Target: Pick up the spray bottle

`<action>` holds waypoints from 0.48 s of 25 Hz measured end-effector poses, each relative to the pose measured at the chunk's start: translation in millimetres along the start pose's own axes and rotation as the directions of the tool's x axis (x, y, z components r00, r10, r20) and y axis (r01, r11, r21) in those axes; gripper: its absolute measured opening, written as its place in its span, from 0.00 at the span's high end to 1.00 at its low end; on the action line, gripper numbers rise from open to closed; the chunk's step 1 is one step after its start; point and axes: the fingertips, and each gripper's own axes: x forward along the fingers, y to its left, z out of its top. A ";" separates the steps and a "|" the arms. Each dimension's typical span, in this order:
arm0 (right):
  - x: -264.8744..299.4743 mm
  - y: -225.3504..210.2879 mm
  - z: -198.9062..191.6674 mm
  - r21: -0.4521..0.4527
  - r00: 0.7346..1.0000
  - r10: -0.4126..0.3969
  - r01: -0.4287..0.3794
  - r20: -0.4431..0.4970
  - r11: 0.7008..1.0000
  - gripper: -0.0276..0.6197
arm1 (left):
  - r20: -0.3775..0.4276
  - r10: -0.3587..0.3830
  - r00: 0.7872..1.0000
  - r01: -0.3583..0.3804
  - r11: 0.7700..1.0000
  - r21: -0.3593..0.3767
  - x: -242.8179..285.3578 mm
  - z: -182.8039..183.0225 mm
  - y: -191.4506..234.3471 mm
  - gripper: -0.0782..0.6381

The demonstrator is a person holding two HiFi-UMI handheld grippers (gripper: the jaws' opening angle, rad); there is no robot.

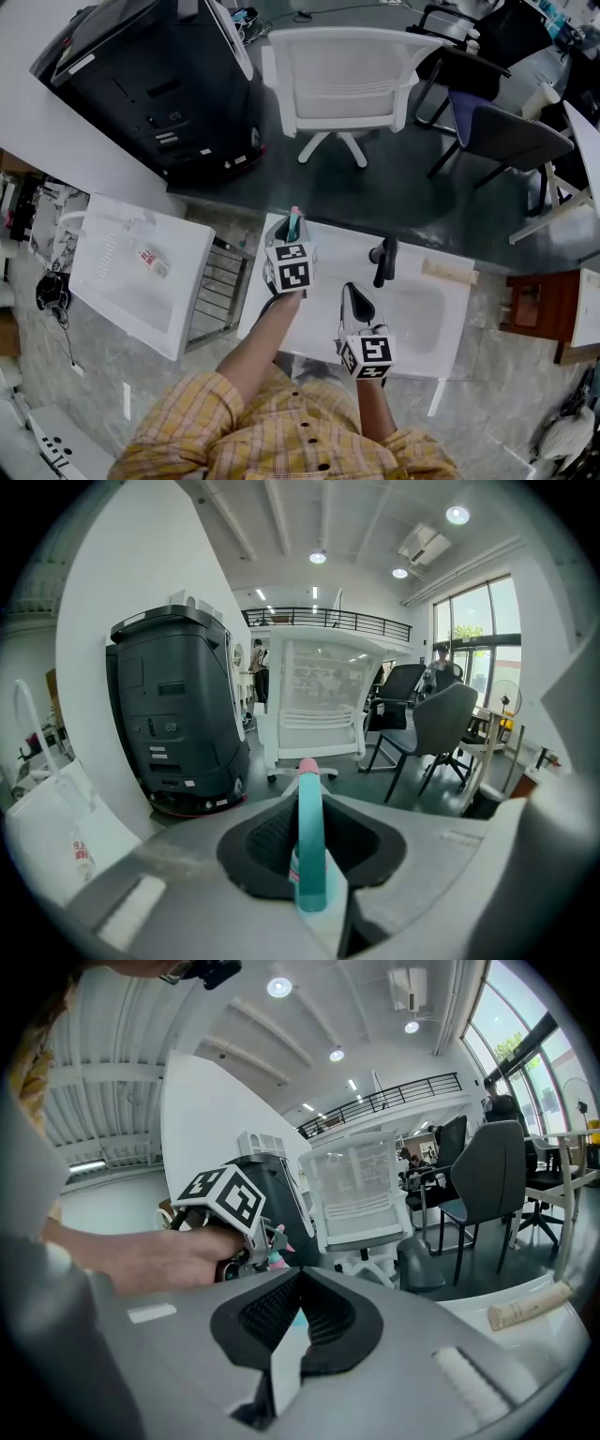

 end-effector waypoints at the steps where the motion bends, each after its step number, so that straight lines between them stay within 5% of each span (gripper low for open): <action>1: -0.4 0.3 0.5 0.002 1.000 0.002 -0.002 0.002 1.000 0.95 | 0.004 -0.002 1.000 0.002 1.000 -0.002 -1.6 1.6 0.3 0.79; 12: -8.1 6.6 19.8 -0.018 0.999 0.041 -0.040 0.031 0.999 0.95 | 0.087 -0.035 0.996 0.034 0.999 0.007 -39.0 24.5 -5.6 0.79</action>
